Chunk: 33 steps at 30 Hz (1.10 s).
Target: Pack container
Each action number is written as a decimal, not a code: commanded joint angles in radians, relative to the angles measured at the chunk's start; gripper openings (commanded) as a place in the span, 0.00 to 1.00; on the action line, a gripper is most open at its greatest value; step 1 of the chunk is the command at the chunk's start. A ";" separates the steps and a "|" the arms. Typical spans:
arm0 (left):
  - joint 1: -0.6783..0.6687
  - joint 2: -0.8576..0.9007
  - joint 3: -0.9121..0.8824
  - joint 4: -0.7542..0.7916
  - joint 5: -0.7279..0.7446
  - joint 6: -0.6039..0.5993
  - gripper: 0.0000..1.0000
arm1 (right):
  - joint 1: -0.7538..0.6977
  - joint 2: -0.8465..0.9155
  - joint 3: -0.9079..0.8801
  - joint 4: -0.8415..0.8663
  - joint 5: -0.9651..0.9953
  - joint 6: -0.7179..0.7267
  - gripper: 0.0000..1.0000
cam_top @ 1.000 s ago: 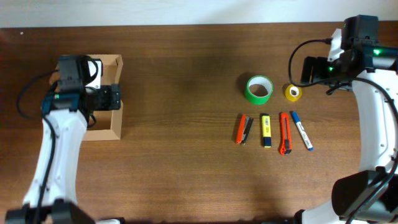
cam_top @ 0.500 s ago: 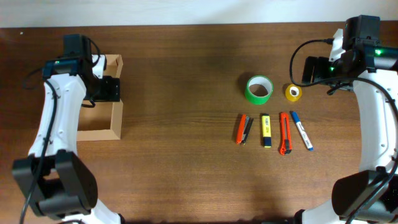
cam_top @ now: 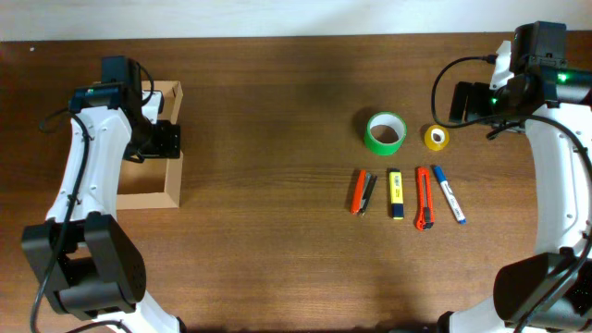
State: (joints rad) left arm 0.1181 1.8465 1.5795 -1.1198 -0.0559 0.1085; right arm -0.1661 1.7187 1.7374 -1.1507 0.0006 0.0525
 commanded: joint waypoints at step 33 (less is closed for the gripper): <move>-0.044 0.193 0.005 0.023 0.041 -0.014 0.02 | -0.014 0.006 0.018 0.006 0.065 0.008 0.99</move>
State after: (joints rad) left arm 0.0803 2.0235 1.5795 -1.0996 -0.0238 0.0978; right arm -0.1669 1.7191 1.7374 -1.1477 0.0452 0.0521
